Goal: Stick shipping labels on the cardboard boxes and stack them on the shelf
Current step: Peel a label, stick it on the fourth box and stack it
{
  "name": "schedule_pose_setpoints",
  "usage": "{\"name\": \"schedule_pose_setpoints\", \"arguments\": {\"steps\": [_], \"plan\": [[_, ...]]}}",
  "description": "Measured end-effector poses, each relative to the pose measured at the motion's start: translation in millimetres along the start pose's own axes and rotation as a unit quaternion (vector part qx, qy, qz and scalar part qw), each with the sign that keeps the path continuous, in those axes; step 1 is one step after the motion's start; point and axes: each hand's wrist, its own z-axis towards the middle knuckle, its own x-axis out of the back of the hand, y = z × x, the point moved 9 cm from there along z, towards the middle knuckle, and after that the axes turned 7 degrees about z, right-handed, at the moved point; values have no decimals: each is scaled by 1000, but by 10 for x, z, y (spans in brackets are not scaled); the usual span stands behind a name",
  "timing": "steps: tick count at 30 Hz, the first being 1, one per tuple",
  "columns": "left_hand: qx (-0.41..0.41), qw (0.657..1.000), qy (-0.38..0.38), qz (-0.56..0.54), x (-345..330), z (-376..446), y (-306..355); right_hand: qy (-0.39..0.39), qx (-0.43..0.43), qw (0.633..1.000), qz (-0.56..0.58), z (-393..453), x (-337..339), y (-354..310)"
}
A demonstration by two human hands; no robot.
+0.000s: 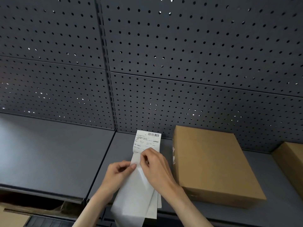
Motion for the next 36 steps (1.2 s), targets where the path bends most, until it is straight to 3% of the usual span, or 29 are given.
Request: {"name": "schedule_pose_setpoints", "arguments": {"steps": [5, 10, 16, 20, 23, 30, 36], "plan": [[82, 994, 9, -76, 51, -68, -115, 57, -126, 985, 106, 150, 253, 187], [117, 990, 67, -53, 198, -57, -164, 66, -220, 956, 183, 325, 502, 477], [109, 986, 124, 8, 337, -60, -82, 100, -269, 937, 202, 385, 889, 710], [79, 978, 141, 136, 430, -53, 13, 136, -284, 923, 222, 390, 1117, 841], [53, 959, 165, 225, 474, -54, 54, 162, -288, 917, 225, 378, 1282, 905], [92, 890, 205, 396, 575, -130, 16, 241, -261, 899, 255, 331, 1698, 843], [14, 818, 174, 548, 470, -182, 198, 234, -201, 920, 244, 315, 1839, 658]]}}
